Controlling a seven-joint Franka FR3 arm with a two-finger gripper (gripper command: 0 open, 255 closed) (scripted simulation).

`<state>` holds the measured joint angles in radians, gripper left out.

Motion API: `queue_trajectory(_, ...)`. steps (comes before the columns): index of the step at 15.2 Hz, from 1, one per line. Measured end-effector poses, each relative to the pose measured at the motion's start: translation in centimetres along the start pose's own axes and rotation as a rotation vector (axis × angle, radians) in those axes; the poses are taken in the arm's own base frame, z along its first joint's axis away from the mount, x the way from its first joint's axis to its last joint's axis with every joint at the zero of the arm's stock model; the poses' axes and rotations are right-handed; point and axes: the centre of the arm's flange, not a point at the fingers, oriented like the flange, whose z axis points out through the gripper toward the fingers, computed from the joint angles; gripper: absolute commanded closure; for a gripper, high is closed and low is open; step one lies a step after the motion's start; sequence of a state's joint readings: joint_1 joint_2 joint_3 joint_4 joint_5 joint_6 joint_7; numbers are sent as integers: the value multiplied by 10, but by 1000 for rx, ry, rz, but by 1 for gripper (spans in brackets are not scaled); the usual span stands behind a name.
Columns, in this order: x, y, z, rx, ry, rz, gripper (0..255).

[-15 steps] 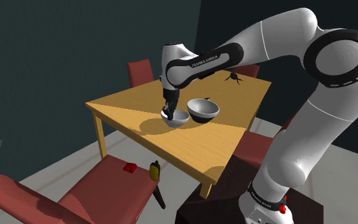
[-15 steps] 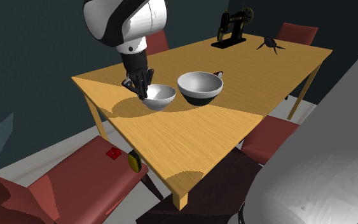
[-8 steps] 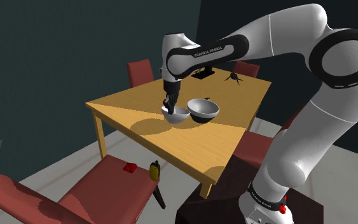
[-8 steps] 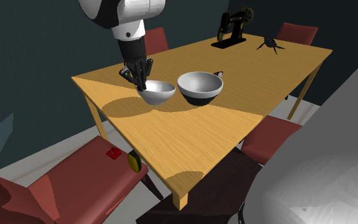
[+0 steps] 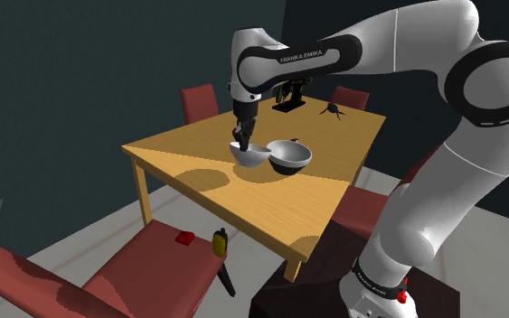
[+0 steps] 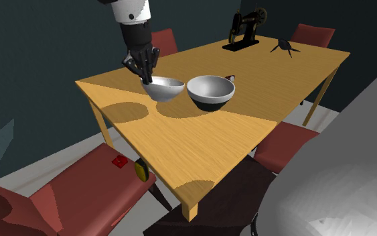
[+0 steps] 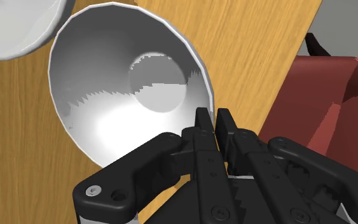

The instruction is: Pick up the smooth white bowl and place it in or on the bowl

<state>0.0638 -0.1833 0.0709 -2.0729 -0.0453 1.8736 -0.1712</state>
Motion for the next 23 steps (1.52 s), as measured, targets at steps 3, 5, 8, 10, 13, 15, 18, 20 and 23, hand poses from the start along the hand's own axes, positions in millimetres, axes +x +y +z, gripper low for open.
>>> queue_trajectory(3, 1, 1, -15, 0, 0, 0, 255)
queue_trajectory(5, 0, 2, -25, 0, 0, 0, 255)
queue_trajectory(8, -1, 3, -41, 0, 0, 0, 255)
queue_trajectory(10, -1, 5, -52, 0, 0, 0, 255)
queue_trajectory(13, -1, 5, -66, 0, 0, 0, 255)
queue_trajectory(15, -13, 16, -72, 0, 0, 0, 255)
queue_trajectory(18, -34, 45, -81, 0, 0, 1, 255)
queue_trajectory(20, -50, 65, -86, 0, 0, 1, 255)
queue_trajectory(23, -77, 92, -94, 0, 0, 1, 255)
